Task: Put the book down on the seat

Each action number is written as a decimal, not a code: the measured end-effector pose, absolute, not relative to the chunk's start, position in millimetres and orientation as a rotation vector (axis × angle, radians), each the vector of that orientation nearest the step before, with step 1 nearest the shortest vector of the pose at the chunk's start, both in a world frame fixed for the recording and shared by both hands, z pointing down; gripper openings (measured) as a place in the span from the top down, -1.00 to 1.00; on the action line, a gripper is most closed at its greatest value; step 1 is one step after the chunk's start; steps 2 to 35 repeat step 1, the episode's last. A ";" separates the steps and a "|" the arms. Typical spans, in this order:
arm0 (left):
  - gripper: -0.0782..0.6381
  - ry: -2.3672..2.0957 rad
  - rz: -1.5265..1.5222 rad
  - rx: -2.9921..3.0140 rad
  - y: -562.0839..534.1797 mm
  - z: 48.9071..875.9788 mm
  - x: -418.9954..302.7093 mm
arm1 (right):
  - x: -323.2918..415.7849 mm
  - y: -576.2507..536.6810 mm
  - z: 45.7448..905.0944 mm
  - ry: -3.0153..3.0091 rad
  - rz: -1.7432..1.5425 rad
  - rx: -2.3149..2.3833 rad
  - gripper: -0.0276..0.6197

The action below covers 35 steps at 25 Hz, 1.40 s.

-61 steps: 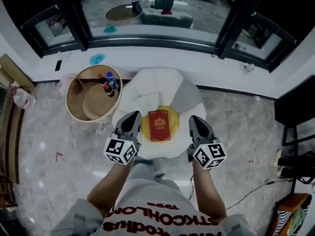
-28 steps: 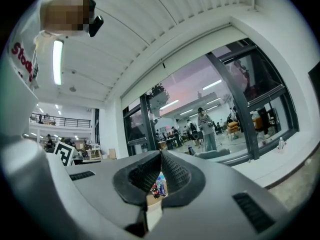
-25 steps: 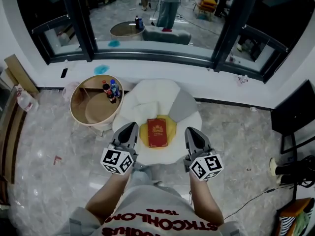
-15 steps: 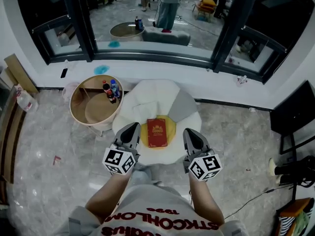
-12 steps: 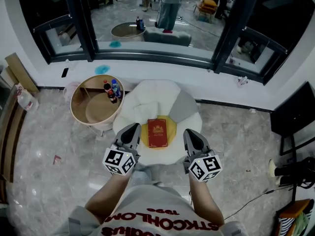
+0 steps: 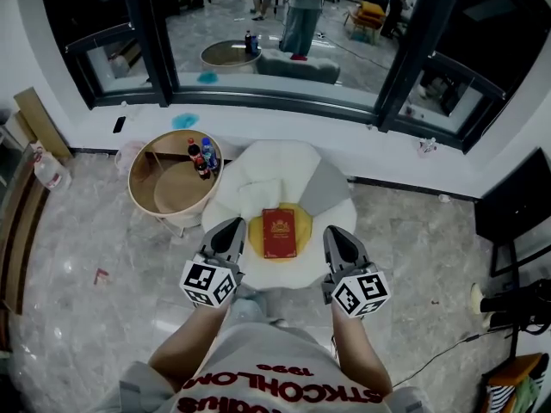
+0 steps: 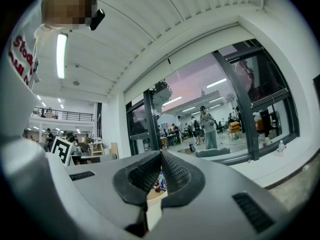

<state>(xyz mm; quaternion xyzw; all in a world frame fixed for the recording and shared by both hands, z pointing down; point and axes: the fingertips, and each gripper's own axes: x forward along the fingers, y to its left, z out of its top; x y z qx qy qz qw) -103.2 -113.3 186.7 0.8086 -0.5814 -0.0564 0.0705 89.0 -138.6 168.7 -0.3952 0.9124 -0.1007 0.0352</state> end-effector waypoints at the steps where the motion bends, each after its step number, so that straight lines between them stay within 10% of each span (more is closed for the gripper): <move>1: 0.74 -1.750 -0.166 2.426 -110.2 187.9 -104.2 | 88.7 -136.5 168.6 2.804 -0.313 -1.215 0.83; 35: 0.74 -1.750 -0.166 2.426 -110.2 187.9 -104.2 | 88.7 -136.5 168.6 2.804 -0.313 -1.215 0.83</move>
